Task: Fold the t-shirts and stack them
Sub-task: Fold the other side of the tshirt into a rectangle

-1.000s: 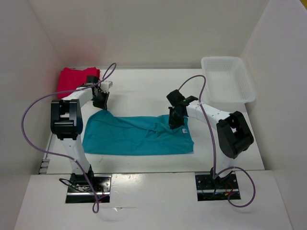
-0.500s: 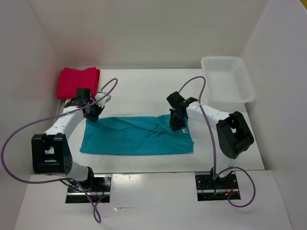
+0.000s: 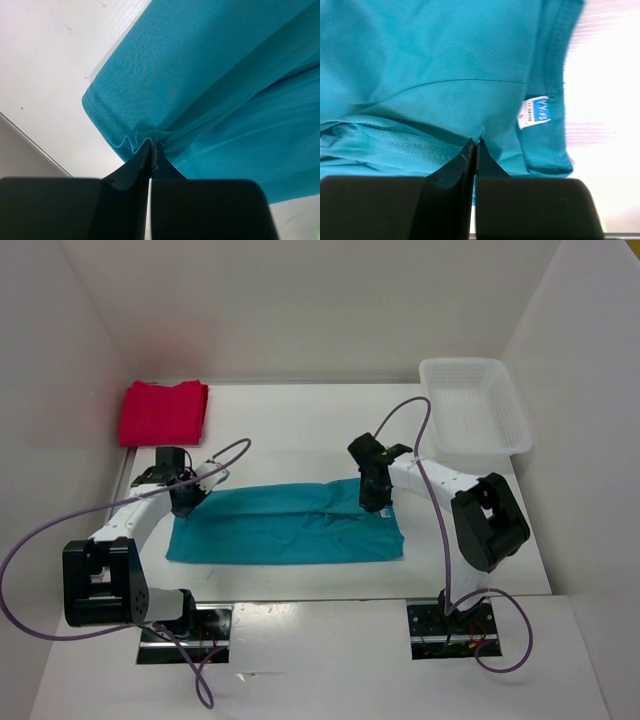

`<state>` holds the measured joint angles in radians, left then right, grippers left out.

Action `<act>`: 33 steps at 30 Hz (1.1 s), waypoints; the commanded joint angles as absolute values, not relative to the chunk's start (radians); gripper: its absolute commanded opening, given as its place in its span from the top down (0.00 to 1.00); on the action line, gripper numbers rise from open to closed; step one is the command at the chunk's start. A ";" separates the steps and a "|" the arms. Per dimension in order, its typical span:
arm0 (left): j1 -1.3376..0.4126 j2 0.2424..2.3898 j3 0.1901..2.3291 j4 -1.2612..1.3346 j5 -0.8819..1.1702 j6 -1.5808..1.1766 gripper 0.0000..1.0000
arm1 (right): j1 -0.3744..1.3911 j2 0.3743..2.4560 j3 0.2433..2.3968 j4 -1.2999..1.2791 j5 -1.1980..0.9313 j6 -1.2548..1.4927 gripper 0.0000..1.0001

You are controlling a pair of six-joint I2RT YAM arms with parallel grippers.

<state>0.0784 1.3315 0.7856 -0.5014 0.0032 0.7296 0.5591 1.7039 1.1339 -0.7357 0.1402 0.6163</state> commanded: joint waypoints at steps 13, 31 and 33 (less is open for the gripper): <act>0.110 1.347 0.739 -0.428 0.009 0.796 0.97 | 0.560 1.632 1.103 -0.752 0.080 0.630 1.00; 0.176 1.253 0.749 -0.604 -0.077 0.830 0.52 | 0.571 1.583 1.147 -0.827 0.035 0.592 0.53; 0.176 1.243 0.749 -0.659 -0.077 0.841 0.51 | 0.571 1.574 1.189 -0.836 0.025 0.592 0.53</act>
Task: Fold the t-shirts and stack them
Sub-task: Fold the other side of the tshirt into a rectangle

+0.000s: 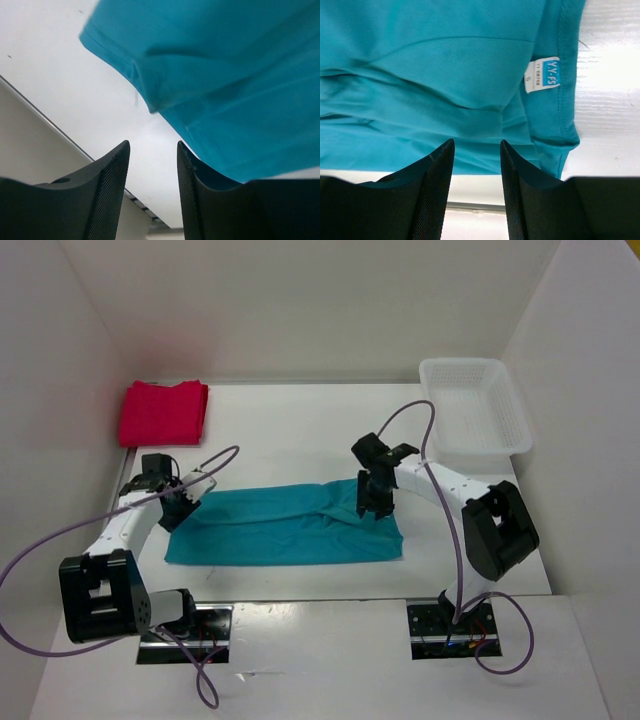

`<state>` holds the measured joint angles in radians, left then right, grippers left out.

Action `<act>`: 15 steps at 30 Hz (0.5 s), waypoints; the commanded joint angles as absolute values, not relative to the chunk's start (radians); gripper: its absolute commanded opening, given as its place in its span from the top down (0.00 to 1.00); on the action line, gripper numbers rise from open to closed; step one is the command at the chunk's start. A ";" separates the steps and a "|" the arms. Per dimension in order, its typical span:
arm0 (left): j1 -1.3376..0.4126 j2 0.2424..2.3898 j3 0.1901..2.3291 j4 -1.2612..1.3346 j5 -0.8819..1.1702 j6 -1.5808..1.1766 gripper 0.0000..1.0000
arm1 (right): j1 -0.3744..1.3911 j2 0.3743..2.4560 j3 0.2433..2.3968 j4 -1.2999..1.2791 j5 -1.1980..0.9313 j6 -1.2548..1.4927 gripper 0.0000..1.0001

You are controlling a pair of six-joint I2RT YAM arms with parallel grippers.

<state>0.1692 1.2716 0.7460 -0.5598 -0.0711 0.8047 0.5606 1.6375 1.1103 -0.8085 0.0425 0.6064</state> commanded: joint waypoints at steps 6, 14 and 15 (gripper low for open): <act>0.176 1.181 0.777 -0.704 -0.054 0.836 0.47 | 0.571 1.571 1.267 -0.777 -0.023 0.572 0.51; 0.138 1.294 0.943 -0.525 0.058 0.582 0.31 | 0.580 1.756 1.428 -0.684 -0.074 0.554 0.66; 0.124 1.351 0.956 -0.516 0.058 0.566 0.31 | 0.580 1.796 1.442 -0.672 -0.074 0.545 0.71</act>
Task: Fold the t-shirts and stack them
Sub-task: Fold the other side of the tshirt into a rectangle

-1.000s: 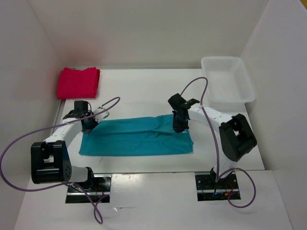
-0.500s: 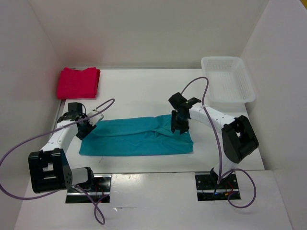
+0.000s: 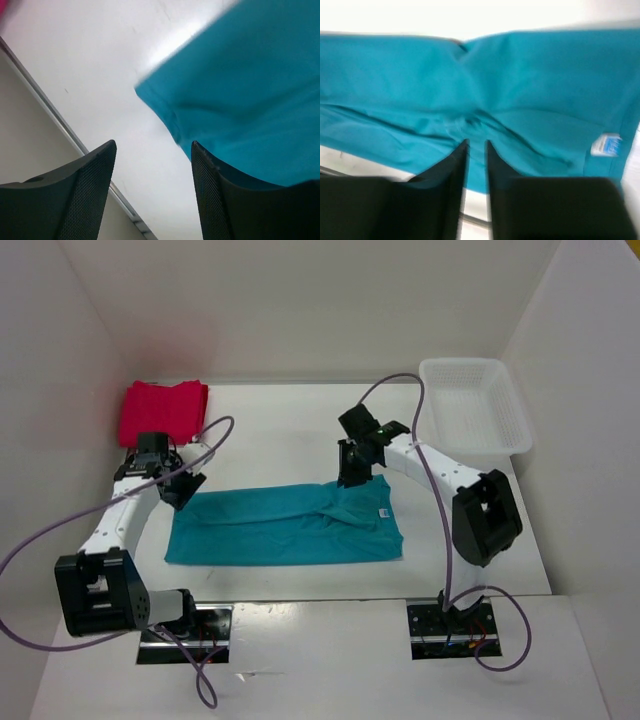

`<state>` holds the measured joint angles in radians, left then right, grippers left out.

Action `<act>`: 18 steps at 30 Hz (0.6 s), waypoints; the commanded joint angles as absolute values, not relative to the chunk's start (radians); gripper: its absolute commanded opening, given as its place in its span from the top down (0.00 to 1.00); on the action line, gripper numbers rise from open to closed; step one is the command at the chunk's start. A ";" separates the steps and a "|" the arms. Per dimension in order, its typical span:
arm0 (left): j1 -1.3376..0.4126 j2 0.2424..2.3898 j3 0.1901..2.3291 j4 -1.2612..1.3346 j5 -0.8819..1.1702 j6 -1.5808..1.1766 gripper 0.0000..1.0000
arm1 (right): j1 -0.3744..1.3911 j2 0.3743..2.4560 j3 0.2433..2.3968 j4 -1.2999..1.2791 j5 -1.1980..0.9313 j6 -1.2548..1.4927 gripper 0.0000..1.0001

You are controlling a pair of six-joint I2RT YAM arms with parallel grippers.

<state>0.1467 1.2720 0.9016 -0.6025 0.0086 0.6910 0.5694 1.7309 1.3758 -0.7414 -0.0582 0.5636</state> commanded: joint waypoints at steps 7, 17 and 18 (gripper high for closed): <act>0.048 1.488 0.887 -0.462 -0.058 0.561 0.39 | 0.589 1.954 1.511 -0.647 -0.103 0.515 1.00; 0.038 1.433 0.747 -0.417 -0.155 0.652 0.41 | 0.626 1.965 1.411 -0.592 -0.189 0.476 1.00; 0.038 1.433 0.747 -0.417 -0.155 0.652 0.41 | 0.626 1.965 1.398 -0.592 -0.189 0.476 1.00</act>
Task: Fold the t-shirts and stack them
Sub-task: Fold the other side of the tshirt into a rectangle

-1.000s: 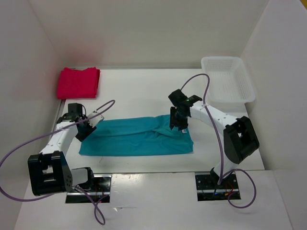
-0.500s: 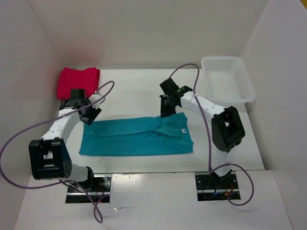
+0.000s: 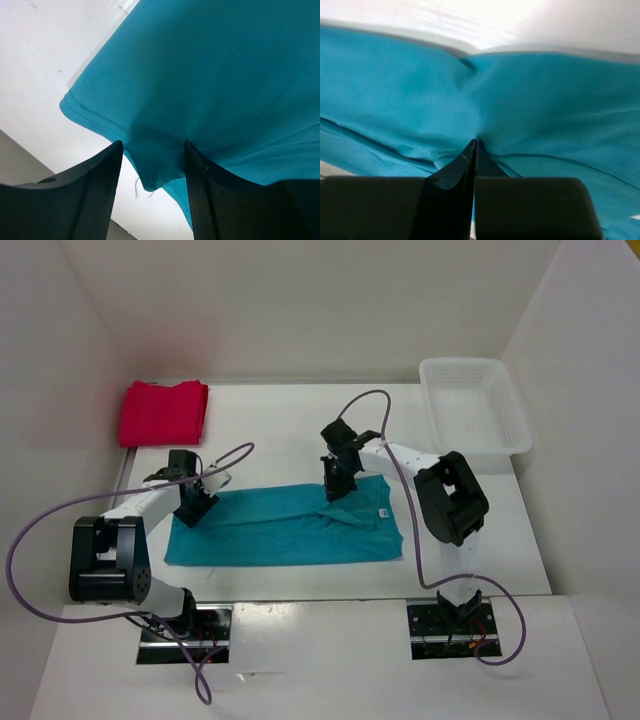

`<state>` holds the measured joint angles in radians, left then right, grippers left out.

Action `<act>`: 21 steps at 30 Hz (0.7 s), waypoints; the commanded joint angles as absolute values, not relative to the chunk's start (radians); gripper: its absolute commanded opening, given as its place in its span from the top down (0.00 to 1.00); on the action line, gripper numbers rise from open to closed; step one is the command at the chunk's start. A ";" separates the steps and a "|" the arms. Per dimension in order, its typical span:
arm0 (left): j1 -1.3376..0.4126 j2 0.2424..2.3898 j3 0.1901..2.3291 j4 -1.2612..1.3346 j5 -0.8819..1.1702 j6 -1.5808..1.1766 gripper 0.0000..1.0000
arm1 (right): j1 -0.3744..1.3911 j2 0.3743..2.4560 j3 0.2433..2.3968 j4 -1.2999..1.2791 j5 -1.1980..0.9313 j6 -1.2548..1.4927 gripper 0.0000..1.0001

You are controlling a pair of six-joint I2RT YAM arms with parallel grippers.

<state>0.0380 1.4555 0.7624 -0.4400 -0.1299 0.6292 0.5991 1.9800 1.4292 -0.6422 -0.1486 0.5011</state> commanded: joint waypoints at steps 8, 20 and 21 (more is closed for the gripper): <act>0.038 1.373 0.727 -0.446 -0.233 0.643 0.41 | 0.649 1.812 1.232 -0.589 -0.230 0.494 1.00; 0.048 1.373 0.696 -0.446 -0.297 0.623 0.41 | 0.725 1.782 1.179 -0.591 -0.261 0.525 1.00; 0.048 1.373 0.696 -0.446 -0.298 0.623 0.41 | 0.735 1.792 1.192 -0.591 -0.261 0.525 1.00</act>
